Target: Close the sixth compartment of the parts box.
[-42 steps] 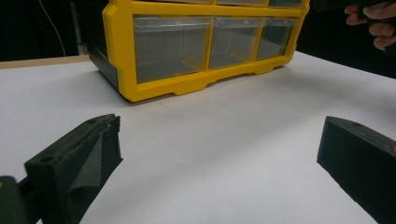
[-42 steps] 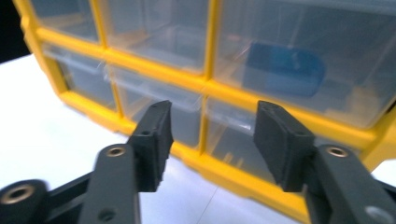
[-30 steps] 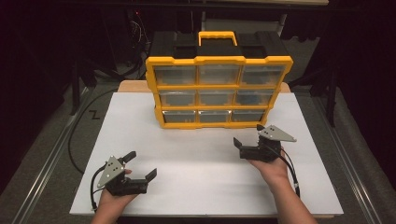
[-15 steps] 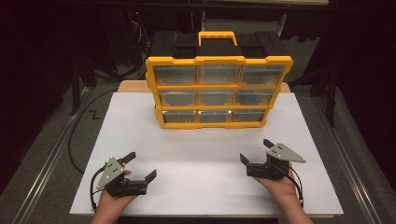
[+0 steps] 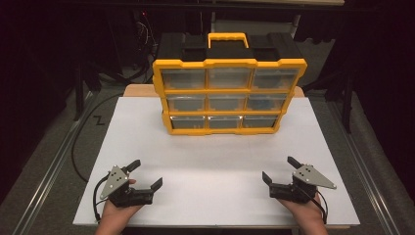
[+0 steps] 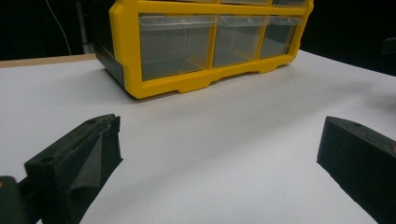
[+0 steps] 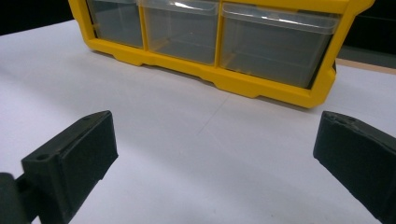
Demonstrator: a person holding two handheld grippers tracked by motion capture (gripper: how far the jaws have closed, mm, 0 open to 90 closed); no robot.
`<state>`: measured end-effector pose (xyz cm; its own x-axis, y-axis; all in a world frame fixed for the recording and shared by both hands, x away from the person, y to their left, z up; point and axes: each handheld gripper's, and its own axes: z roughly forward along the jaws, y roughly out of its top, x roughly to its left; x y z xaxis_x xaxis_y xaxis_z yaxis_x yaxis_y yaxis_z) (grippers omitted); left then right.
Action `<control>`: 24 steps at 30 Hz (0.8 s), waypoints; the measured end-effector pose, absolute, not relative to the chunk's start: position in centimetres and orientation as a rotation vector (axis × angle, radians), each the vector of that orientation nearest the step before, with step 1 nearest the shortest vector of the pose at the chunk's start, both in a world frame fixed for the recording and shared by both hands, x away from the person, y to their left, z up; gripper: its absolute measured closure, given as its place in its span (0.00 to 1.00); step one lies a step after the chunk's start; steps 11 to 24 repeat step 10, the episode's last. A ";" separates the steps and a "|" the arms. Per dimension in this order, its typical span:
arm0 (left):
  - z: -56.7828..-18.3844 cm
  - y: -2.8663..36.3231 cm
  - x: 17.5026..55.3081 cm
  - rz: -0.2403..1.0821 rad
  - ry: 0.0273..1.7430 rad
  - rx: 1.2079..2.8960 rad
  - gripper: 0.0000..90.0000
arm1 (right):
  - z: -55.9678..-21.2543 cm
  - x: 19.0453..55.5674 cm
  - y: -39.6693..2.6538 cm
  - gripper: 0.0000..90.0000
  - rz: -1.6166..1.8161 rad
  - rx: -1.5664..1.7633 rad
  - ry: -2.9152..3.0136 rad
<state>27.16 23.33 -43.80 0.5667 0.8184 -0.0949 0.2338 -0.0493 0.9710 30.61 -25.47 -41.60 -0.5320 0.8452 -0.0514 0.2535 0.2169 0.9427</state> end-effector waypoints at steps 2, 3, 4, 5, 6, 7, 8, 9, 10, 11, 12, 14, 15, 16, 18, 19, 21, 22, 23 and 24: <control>-43.8 23.3 27.2 0.604 0.918 1.590 0.00 | -41.7 30.6 -25.3 0.01 1.322 0.997 1.926; -43.8 23.3 27.1 0.605 0.918 1.590 0.00 | -41.7 30.6 -25.2 0.01 1.319 0.989 1.931; -43.8 23.3 27.1 0.606 0.918 1.590 0.00 | -41.8 30.6 -25.1 0.01 1.314 0.983 1.937; -43.8 23.4 27.1 0.606 0.918 1.589 0.00 | -41.8 30.6 -25.1 0.01 1.317 0.984 1.937; -43.8 23.4 27.0 0.606 0.919 1.587 0.00 | -41.8 30.6 -25.1 0.01 1.321 0.988 1.934; -43.8 23.4 27.0 0.606 0.920 1.586 0.00 | -41.8 30.6 -25.1 0.01 1.323 0.990 1.933; -43.8 23.5 27.0 0.607 0.924 1.582 0.00 | -41.8 30.6 -25.1 0.01 1.327 0.991 1.928; -43.8 23.5 27.0 0.606 0.926 1.578 0.00 | -41.8 30.6 -25.1 0.01 1.329 0.989 1.924; -43.7 23.6 26.9 0.607 0.925 1.580 0.00 | -41.7 30.5 -25.1 0.01 1.332 0.989 1.920; -43.7 23.6 26.9 0.607 0.925 1.580 0.00 | -41.7 30.5 -25.1 0.01 1.332 0.989 1.920; -43.7 23.6 26.9 0.607 0.925 1.580 0.00 | -41.7 30.5 -25.1 0.01 1.332 0.989 1.920; -43.7 23.6 26.9 0.607 0.925 1.580 0.00 | -41.7 30.5 -25.1 0.01 1.332 0.989 1.920; -43.7 23.6 26.9 0.607 0.925 1.580 0.00 | -41.7 30.5 -25.1 0.01 1.332 0.989 1.920; -43.7 23.6 26.9 0.607 0.925 1.580 0.00 | -41.7 30.5 -25.1 0.01 1.332 0.989 1.920; -43.7 23.6 26.9 0.607 0.925 1.580 0.00 | -41.7 30.5 -25.1 0.01 1.332 0.989 1.920; -43.7 23.6 26.9 0.607 0.925 1.580 0.00 | -41.7 30.5 -25.1 0.01 1.332 0.989 1.920; -43.7 23.6 26.9 0.607 0.925 1.580 0.00 | -41.7 30.5 -25.1 0.01 1.332 0.989 1.920; -43.7 23.6 26.9 0.607 0.925 1.580 0.00 | -41.7 30.5 -25.1 0.01 1.332 0.989 1.920; -43.7 23.6 26.9 0.607 0.925 1.580 0.00 | -41.7 30.5 -25.1 0.01 1.332 0.989 1.920; -43.7 23.6 26.9 0.607 0.925 1.580 0.00 | -41.7 30.5 -25.1 0.01 1.332 0.989 1.920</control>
